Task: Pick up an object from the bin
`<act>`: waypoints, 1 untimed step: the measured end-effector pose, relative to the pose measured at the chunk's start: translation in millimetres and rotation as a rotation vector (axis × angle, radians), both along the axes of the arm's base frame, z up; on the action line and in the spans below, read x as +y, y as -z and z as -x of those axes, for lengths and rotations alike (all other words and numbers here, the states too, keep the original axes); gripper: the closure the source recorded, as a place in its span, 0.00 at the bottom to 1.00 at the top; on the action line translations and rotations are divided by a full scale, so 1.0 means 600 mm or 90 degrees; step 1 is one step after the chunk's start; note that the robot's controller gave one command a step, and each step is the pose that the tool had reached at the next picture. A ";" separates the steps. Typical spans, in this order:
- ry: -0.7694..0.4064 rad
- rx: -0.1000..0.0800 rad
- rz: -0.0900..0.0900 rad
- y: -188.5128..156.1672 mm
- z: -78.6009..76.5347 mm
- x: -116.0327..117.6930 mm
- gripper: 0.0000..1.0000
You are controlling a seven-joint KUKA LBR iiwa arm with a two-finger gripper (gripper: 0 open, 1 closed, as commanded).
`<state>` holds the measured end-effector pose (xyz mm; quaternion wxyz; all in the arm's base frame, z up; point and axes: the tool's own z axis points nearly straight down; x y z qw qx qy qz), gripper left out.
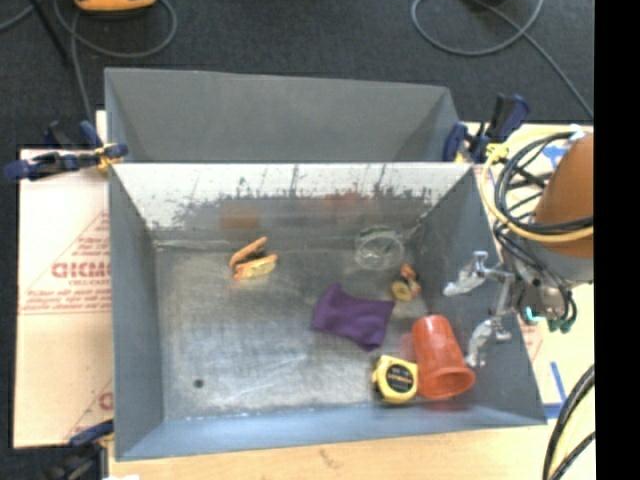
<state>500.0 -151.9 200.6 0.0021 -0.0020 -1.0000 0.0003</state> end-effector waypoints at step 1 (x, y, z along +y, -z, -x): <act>-0.002 -0.005 0.001 -0.007 -0.003 0.001 0.00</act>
Offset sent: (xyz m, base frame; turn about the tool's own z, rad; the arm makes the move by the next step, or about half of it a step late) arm 0.0348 0.0186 -0.1306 -0.0165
